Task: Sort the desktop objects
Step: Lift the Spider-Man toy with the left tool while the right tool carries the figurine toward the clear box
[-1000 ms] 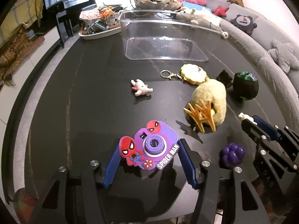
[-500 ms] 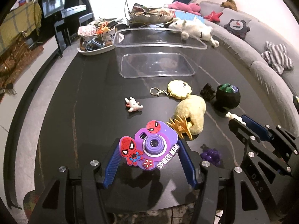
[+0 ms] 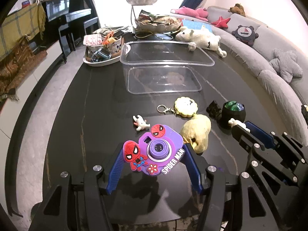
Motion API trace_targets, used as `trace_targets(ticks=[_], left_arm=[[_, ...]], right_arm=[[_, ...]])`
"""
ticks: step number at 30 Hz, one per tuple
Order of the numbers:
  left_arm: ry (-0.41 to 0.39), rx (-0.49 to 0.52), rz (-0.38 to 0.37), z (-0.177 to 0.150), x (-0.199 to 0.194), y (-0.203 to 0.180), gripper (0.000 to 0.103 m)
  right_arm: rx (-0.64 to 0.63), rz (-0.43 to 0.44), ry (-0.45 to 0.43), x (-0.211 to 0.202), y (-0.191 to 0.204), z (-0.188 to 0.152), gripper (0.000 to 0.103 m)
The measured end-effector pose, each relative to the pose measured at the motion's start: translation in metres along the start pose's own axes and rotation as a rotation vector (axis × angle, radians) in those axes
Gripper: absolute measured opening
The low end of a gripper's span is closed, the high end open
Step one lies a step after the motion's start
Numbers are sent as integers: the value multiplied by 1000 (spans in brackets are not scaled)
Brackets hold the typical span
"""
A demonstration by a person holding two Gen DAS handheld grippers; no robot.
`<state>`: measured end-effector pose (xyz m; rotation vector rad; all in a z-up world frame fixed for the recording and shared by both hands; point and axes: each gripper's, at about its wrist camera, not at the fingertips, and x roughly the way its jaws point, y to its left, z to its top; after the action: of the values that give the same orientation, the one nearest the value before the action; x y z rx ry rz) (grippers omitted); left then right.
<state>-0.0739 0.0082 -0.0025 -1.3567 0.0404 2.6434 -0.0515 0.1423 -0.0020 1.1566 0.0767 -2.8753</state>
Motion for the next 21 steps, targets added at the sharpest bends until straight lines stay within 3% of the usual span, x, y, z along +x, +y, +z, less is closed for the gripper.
trace_targets(ticks=[13, 21], left_arm=[[-58, -26, 10, 16, -16, 8, 55], [-147, -58, 53, 26, -32, 12, 53]], right_arm=[[-22, 25, -54, -17, 16, 24, 19], [2, 34, -78, -20, 19, 39, 19]])
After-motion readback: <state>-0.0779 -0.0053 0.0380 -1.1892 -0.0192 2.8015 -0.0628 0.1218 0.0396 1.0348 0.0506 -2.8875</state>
